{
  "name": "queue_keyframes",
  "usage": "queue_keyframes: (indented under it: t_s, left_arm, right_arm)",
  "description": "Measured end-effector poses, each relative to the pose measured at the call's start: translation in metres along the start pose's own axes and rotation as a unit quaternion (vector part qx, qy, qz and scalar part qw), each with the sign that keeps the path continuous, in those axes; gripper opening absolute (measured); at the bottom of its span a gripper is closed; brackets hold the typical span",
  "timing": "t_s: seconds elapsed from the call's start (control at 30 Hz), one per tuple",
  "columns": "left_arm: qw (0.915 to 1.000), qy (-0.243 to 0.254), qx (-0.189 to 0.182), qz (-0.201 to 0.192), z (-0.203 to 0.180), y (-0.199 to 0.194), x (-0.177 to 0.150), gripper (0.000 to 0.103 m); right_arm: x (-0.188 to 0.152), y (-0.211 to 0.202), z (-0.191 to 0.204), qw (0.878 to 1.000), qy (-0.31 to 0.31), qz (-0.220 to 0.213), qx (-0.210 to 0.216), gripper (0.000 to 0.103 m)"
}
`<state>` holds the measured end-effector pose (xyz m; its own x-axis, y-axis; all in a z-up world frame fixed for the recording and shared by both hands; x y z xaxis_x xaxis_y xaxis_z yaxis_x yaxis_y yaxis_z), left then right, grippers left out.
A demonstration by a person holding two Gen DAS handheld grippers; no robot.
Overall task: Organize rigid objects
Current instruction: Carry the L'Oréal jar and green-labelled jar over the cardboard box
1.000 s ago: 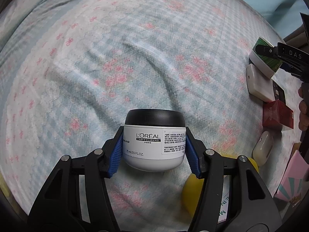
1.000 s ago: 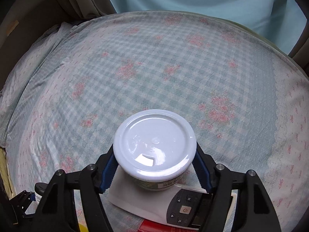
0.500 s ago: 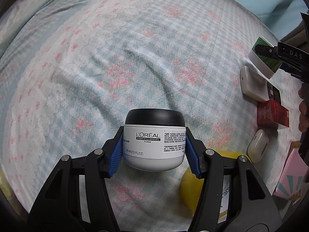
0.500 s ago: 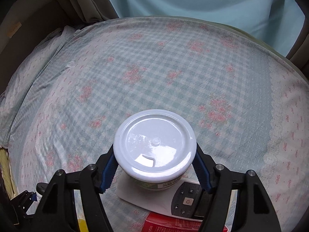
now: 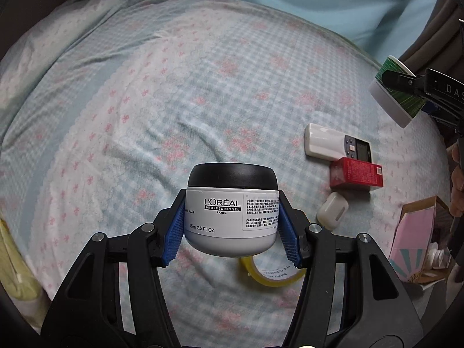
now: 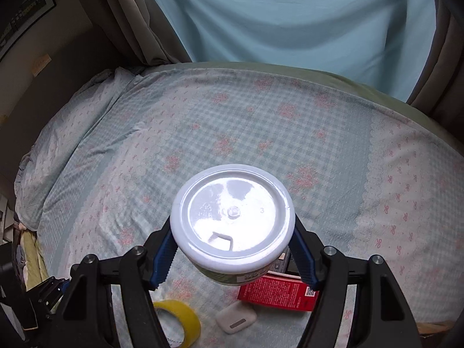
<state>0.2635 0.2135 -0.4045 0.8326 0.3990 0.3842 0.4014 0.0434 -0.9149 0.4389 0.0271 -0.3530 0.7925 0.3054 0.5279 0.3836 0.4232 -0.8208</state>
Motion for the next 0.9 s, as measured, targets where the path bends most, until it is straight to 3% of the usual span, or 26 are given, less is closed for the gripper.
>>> queue_keyframes:
  t_s: [0.23, 0.5, 0.9]
  left_arm:
    - [0.9992, 0.024, -0.025, -0.017, -0.036, -0.075, -0.006, 0.054]
    - [0.9951, 0.074, -0.044, -0.048, -0.096, -0.15, -0.035, 0.054]
    - [0.9818, 0.147, -0.11, -0.047, -0.228, -0.186, -0.1, 0.054]
  right_arm:
    - [-0.014, -0.099, 0.001, 0.999, 0.02, -0.027, 0.004, 0.066]
    - [-0.061, -0.204, -0.023, 0.997, 0.047, -0.061, -0.01, 0.066]
    - [-0.158, -0.313, -0.117, 0.984, 0.134, -0.091, -0.072, 0.066]
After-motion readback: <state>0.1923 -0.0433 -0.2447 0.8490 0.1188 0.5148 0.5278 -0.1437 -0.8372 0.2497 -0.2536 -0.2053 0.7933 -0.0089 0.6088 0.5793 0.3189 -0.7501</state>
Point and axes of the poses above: each gripper's, at about its wrist camera, not at the fingertips, and y roughly the way its jaws point, z to its left, x to its top, the point moved 6 cm from there along y, roughly the way its jaws point, and after that the axes turned 4 degrees about -y, right-handed, at the moved point
